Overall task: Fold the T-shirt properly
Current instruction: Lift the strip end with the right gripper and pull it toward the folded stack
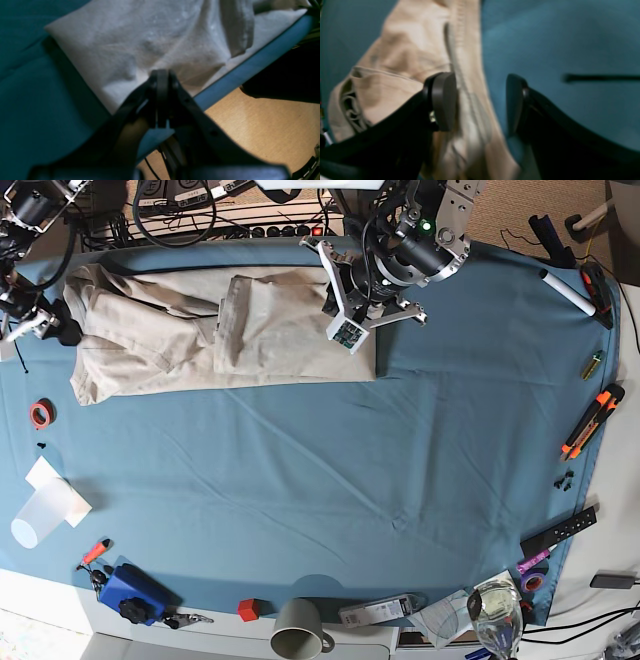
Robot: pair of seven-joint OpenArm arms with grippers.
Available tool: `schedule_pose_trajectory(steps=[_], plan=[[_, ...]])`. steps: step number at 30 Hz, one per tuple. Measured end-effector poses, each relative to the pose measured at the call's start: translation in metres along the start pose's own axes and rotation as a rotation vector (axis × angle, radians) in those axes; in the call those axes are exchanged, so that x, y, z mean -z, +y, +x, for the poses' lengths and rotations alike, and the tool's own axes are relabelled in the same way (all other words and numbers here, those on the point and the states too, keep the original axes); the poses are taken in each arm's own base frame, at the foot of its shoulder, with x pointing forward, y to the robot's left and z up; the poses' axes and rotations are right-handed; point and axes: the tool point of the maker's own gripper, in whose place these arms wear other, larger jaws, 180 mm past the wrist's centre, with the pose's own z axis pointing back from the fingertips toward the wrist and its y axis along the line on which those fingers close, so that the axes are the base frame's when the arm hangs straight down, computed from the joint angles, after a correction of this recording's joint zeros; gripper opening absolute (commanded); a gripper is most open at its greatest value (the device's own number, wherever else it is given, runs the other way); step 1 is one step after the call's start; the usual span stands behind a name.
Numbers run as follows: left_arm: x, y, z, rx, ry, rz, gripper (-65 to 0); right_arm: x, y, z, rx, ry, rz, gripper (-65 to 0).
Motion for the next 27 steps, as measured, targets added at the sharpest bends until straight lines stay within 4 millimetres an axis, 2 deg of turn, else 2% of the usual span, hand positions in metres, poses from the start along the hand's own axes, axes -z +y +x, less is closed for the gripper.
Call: schedule_pose_trajectory(steps=[8,14,15,20,21,27], plan=[[0.000,0.000,0.000,0.000,0.001,0.000,-65.0,0.031,0.031,-0.010,-0.013,0.006,0.099,-32.8],[-0.001,0.004,-0.005,0.015,0.014,0.009,-65.0,0.041,0.039,-0.016,-0.021,0.010,0.119,-33.0],[-0.001,0.005,-0.006,0.019,0.016,0.011,-65.0,0.042,0.040,-0.017,-0.018,0.010,0.122,-34.8],[-0.001,0.006,-0.007,0.021,0.019,0.012,-65.0,0.047,0.042,-0.026,-0.003,0.025,0.128,-62.0],[-0.001,0.006,-0.007,0.021,0.019,0.012,-65.0,0.047,0.042,-0.026,0.002,0.024,0.130,-65.0],[-0.001,0.006,-0.007,0.021,0.019,0.012,-65.0,0.044,0.039,-0.024,-0.008,0.029,0.119,-65.0]])
